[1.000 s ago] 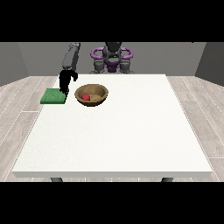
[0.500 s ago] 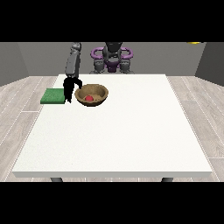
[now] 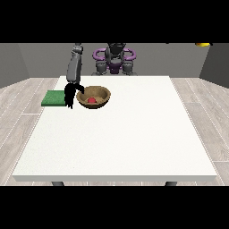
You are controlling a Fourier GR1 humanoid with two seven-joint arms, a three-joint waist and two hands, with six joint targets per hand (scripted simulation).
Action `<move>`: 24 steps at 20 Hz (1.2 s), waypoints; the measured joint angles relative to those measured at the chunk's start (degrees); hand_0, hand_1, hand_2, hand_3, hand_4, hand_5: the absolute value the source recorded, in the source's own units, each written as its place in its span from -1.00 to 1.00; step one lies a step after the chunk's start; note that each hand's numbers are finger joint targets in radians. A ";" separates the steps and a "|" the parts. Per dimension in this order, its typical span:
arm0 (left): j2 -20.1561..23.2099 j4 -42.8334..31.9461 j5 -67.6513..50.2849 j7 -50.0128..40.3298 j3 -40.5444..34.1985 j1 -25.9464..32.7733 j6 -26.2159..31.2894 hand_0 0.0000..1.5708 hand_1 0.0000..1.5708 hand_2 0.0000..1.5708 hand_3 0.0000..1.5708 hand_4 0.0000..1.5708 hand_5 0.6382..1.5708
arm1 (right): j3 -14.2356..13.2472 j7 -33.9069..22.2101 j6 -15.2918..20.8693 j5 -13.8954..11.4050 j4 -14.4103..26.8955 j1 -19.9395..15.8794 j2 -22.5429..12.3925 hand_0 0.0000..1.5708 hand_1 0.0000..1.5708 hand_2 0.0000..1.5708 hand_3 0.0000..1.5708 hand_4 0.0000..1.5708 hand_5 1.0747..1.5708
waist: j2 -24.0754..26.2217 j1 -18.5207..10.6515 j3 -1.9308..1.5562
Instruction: Pick the cup and pour the ball into the bowl, then pick the bowl and place it on the pad
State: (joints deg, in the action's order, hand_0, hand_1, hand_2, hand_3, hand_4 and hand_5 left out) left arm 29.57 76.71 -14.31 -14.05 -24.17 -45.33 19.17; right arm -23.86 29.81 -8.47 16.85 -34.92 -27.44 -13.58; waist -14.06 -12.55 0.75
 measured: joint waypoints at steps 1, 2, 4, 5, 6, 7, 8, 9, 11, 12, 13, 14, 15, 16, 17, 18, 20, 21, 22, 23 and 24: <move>0.64 0.11 -0.57 -0.45 -0.34 -0.35 0.15 -1.00 -1.00 -1.00 -1.00 0.30 0.93 | -0.01 0.29 0.06 -0.01 0.41 -0.56 -0.18 -1.00 -1.00 -1.00 -1.00 -0.42 0.91 | -0.36 0.06 0.03; 1.22 0.06 -1.18 -0.17 -0.70 -0.28 0.86 -1.00 -1.00 -1.00 -1.00 0.30 0.93 | -0.13 0.44 0.47 0.03 0.58 -1.09 -0.39 -1.00 -1.00 -1.00 -1.00 -0.45 0.90 | -0.78 -0.09 0.07; 1.44 0.25 -1.59 -0.17 -0.86 0.18 0.92 -1.00 -1.00 -1.00 -1.00 0.30 0.93 | 0.37 1.32 1.59 -0.39 0.95 -1.72 0.68 -1.00 -1.00 -1.00 -1.00 -0.43 0.92 | -0.64 0.04 0.14; 1.57 -0.19 -1.63 -0.32 -0.92 0.61 0.95 -1.00 -1.00 -1.00 -1.00 0.30 0.93 | 0.90 0.63 2.72 -0.75 1.08 -2.16 1.47 -1.00 -1.00 -1.00 -1.00 -0.41 0.92 | 0.21 0.23 0.11; 1.56 -0.08 -1.85 -0.95 -0.89 0.84 0.67 -1.00 -1.00 -1.00 -1.00 0.30 0.94 | 1.19 -0.12 3.43 -1.00 1.65 -2.67 1.64 -1.00 -1.00 -1.00 -1.00 -0.40 0.91 | 0.88 0.35 0.01; 1.60 0.09 -1.89 -1.13 -0.89 1.23 0.45 -1.00 -1.00 -1.00 -1.00 0.30 0.94 | 1.48 -0.22 4.14 -1.23 2.05 -3.12 2.06 -1.00 -1.00 -1.00 -1.00 -0.40 0.90 | 1.29 0.49 -0.04; 2.04 0.03 -2.12 -1.26 -1.05 1.20 0.53 -1.00 -1.00 -1.00 -1.00 0.30 0.93 | 1.70 0.27 5.02 -1.48 2.26 -3.70 2.62 -1.00 -1.00 -1.00 -1.00 -0.39 0.90 | 1.19 0.68 -0.04; 2.56 -0.37 -2.47 -0.60 -1.54 1.43 1.00 -1.00 -1.00 -1.00 -1.00 0.30 0.94 | 1.85 0.04 5.19 -1.49 2.24 -4.50 2.57 -1.00 -1.00 -1.00 -1.00 -0.37 0.94 | 0.66 0.78 -0.09; 3.30 -0.22 -3.38 -0.72 -2.06 1.85 1.76 -1.00 -1.00 -1.00 -1.00 0.30 0.92 | 1.44 0.25 6.52 -1.48 2.86 -4.20 2.25 0.12 0.12 -0.26 -1.00 -0.23 0.77 | 0.53 0.39 0.13; 3.78 -0.08 -3.94 -0.89 -2.47 1.68 2.04 -1.00 -1.00 -1.00 -1.00 0.30 0.92 | 1.10 0.86 7.42 -1.56 2.89 -3.41 1.91 0.89 0.89 1.00 -0.43 -0.21 0.68 | 0.24 0.15 0.42; 3.93 0.37 -4.36 -0.88 -2.58 1.48 2.28 -1.00 -1.00 -1.00 -1.00 0.30 0.92 | 0.83 0.82 8.26 -1.67 2.91 -2.88 1.25 1.00 1.00 1.00 0.00 0.07 0.66 | -0.05 -0.31 0.76; 4.28 0.55 -4.78 -1.03 -2.77 1.19 2.52 -1.00 -1.00 -1.00 -1.00 0.30 0.93 | 0.80 0.86 9.20 -2.04 2.90 -2.45 0.64 1.00 1.00 1.00 0.97 0.16 0.59 | -0.29 -0.64 1.06; 4.46 0.65 -5.09 -1.09 -2.96 0.77 2.49 -1.00 -1.00 -1.00 -1.00 0.31 0.91 | 1.01 1.11 10.31 -2.72 2.77 -1.94 0.01 1.00 1.00 1.00 1.00 0.20 0.60 | -0.60 -0.64 1.30; 4.61 0.81 -5.34 -1.10 -3.15 0.68 2.51 -1.00 -1.00 -1.00 -1.00 0.34 0.91 | 1.14 1.13 11.16 -3.10 2.62 -1.41 -0.40 1.00 1.00 1.00 1.00 0.16 0.63 | -0.69 -0.91 1.44; 4.70 0.85 -5.72 -1.13 -3.36 0.71 2.68 -1.00 -1.00 -1.00 -1.00 0.36 0.90 | 1.31 1.35 12.11 -3.40 2.36 -0.99 -0.43 1.00 1.00 1.00 0.99 0.15 0.69 | -0.71 -1.33 1.50; 4.92 0.87 -5.97 -0.89 -3.69 0.61 2.77 -1.00 -1.00 -1.00 -1.00 0.39 0.88 | 1.49 1.74 12.40 -3.43 1.70 -0.65 -0.38 1.00 1.00 1.00 0.95 0.18 0.76 | -1.07 -1.41 1.59; 5.21 0.64 -6.29 -1.19 -3.82 0.15 2.76 -1.00 -1.00 -1.00 -1.00 0.44 0.88 | 2.01 1.68 13.75 -3.76 0.78 -0.33 -0.28 1.00 1.00 1.00 0.81 0.21 0.83 | -1.31 -1.47 1.55; 5.43 0.38 -6.48 -1.21 -3.97 0.13 2.94 -1.00 -1.00 -1.00 -1.00 0.45 0.89 | 2.28 1.14 14.29 -3.83 0.35 -0.04 -0.43 1.00 1.00 1.00 0.74 0.22 0.86 | -1.22 -1.67 1.41; 5.55 0.23 -6.59 -1.17 -4.09 0.07 2.97 -1.00 -1.00 -1.00 -1.00 0.48 0.91 | 2.57 0.90 14.99 -4.01 -0.10 0.16 -0.46 1.00 1.00 1.00 0.64 0.27 0.88 | -1.23 -1.75 1.32; 5.52 -0.04 -6.65 -1.02 -4.13 0.31 3.14 -1.00 -1.00 -1.00 -1.00 0.49 0.91 | 2.88 0.01 15.51 -4.07 -0.49 0.32 -0.60 1.00 1.00 1.00 0.58 0.28 0.90 | -1.01 -1.84 1.13; 5.34 -0.52 -6.41 -0.72 -4.12 0.74 3.10 -1.00 -1.00 -1.00 -1.00 0.50 0.90 | 3.43 -1.39 16.23 -4.34 -0.86 0.26 -0.72 1.00 1.00 1.00 0.61 0.30 0.90 | -0.66 -1.71 0.88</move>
State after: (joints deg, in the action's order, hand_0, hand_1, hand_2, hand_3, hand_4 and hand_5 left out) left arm 34.91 76.19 -20.72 -14.77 -28.30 -44.59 22.26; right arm -20.42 28.42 7.76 12.51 -35.79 -27.19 -14.31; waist -14.72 -14.26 1.64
